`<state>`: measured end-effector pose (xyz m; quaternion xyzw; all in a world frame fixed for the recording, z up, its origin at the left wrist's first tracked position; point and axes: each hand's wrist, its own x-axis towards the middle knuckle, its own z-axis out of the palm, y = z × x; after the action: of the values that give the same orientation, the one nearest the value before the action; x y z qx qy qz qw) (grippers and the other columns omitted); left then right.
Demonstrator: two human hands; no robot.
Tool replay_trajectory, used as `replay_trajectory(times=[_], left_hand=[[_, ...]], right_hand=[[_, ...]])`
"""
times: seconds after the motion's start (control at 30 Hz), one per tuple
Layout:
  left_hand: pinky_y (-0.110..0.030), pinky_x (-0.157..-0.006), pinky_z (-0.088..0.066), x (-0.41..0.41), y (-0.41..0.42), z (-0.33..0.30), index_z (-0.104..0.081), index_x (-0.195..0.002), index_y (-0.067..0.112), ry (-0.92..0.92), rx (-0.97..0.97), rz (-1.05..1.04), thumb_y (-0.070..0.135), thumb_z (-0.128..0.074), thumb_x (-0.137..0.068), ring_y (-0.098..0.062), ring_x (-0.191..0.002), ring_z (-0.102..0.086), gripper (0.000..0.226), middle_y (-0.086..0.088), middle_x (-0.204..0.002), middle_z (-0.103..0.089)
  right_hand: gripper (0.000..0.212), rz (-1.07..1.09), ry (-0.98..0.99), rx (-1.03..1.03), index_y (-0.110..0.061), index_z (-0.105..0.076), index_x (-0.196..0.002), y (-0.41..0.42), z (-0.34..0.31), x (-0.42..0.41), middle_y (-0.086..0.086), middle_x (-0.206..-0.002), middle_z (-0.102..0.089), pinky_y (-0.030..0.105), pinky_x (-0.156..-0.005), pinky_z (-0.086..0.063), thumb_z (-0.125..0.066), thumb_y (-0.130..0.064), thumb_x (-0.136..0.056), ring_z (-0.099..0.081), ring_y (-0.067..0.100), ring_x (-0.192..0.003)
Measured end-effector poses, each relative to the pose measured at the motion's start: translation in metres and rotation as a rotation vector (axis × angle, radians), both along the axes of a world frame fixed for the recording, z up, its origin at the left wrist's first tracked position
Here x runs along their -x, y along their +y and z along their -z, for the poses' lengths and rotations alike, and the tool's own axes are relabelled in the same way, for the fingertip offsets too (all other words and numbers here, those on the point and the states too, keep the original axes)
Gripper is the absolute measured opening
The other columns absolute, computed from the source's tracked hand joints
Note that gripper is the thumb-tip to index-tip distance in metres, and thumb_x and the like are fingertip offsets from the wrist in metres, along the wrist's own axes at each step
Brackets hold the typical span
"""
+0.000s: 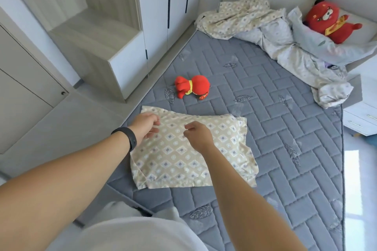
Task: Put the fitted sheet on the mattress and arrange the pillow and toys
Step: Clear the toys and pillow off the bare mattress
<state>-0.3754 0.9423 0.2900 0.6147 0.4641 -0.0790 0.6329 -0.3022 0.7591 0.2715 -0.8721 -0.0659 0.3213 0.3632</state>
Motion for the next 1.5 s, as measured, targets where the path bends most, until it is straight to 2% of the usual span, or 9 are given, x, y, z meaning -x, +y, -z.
replay_trajectory(times=[0.23, 0.33, 0.43, 0.77, 0.9, 1.07, 1.13, 1.3, 1.5], left_hand=[[-0.028, -0.065, -0.047, -0.001, 0.021, 0.004, -0.067, -0.112, 0.013, -0.037, 0.058, 0.157, 0.017, -0.048, -0.099, -0.02, -0.077, -0.066, 0.024, -0.006, -0.107, -0.07], [-0.029, -0.066, -0.048, -0.007, 0.064, 0.0, -0.068, -0.1, 0.018, -0.083, 0.05, 0.174, 0.018, -0.05, -0.097, -0.018, -0.072, -0.066, 0.018, -0.002, -0.099, -0.07], [-0.027, -0.062, -0.048, -0.015, 0.122, 0.005, -0.068, -0.098, 0.018, -0.122, 0.084, 0.186, 0.019, -0.05, -0.098, -0.017, -0.069, -0.065, 0.018, -0.002, -0.095, -0.068], [-0.024, -0.056, -0.045, 0.016, 0.292, 0.02, -0.065, -0.098, 0.018, 0.021, 0.136, 0.343, 0.013, -0.046, -0.096, -0.015, -0.061, -0.061, 0.02, 0.002, -0.085, -0.064], [-0.023, -0.052, -0.045, -0.007, 0.291, 0.026, -0.067, -0.105, 0.015, 0.059, 0.034, 0.496, 0.013, -0.046, -0.096, -0.015, -0.061, -0.06, 0.024, 0.0, -0.09, -0.065], [-0.024, -0.052, -0.046, -0.01, 0.25, 0.029, -0.066, -0.104, 0.014, 0.049, 0.016, 0.718, 0.016, -0.045, -0.098, -0.016, -0.061, -0.058, 0.022, -0.004, -0.093, -0.063], [-0.025, -0.055, -0.048, -0.006, 0.238, 0.033, -0.067, -0.106, 0.014, 0.041, -0.004, 0.834, 0.018, -0.043, -0.1, -0.016, -0.064, -0.061, 0.025, -0.004, -0.094, -0.065], [-0.025, -0.056, -0.049, -0.023, 0.237, 0.059, -0.069, -0.107, 0.015, 0.074, -0.113, 0.975, 0.017, -0.046, -0.099, -0.016, -0.068, -0.063, 0.025, -0.005, -0.103, -0.07], [-0.029, -0.058, -0.049, -0.111, 0.237, 0.102, -0.065, -0.104, 0.014, 0.124, -0.19, 0.989, 0.022, -0.05, -0.099, -0.018, -0.064, -0.061, 0.018, -0.003, -0.093, -0.065]], right_hand=[[0.029, 0.007, -0.011, 0.043, -0.02, -0.068, -0.118, 0.046, 0.009, 0.005, 0.0, -0.107, -0.07, 0.029, -0.071, -0.052, -0.063, -0.02, -0.089, -0.063, 0.015, -0.08], [0.031, 0.009, -0.013, 0.092, -0.018, -0.068, -0.12, 0.073, 0.018, 0.005, 0.002, -0.112, -0.071, 0.028, -0.075, -0.052, -0.063, -0.019, -0.09, -0.062, 0.015, -0.084], [0.031, 0.082, -0.059, 0.103, -0.016, -0.068, -0.121, 0.118, 0.024, -0.001, 0.002, -0.113, -0.07, 0.02, -0.062, -0.043, -0.061, -0.018, -0.091, -0.059, 0.016, -0.084], [0.03, 0.357, -0.04, 0.083, -0.016, -0.068, -0.121, 0.26, 0.026, 0.055, 0.001, -0.115, -0.068, 0.028, -0.079, -0.051, -0.062, -0.02, -0.092, -0.062, 0.018, -0.094], [0.029, 0.553, -0.075, 0.057, -0.018, -0.068, -0.121, 0.244, 0.015, 0.081, -0.002, -0.115, -0.066, 0.026, -0.079, -0.05, -0.061, -0.02, -0.093, -0.061, 0.015, -0.095], [0.028, 0.687, -0.041, 0.079, -0.02, -0.067, -0.122, 0.207, 0.019, 0.109, -0.005, -0.113, -0.063, 0.021, -0.059, -0.047, -0.058, -0.019, -0.095, -0.062, 0.011, -0.08], [0.03, 0.737, -0.032, 0.077, -0.019, -0.066, -0.123, 0.2, 0.028, 0.114, -0.003, -0.114, -0.065, 0.025, -0.062, -0.051, -0.056, -0.017, -0.095, -0.062, 0.012, -0.078], [0.034, 0.45, 0.104, 0.256, -0.014, -0.064, -0.129, 0.208, 0.058, 0.112, 0.003, -0.131, -0.059, 0.041, -0.093, -0.055, -0.054, -0.02, -0.096, -0.063, 0.026, -0.108], [0.033, 0.449, 0.181, 0.418, -0.013, -0.062, -0.126, 0.192, 0.1, 0.069, 0.006, -0.127, -0.058, 0.041, -0.084, -0.057, -0.049, -0.018, -0.096, -0.063, 0.029, -0.107]])
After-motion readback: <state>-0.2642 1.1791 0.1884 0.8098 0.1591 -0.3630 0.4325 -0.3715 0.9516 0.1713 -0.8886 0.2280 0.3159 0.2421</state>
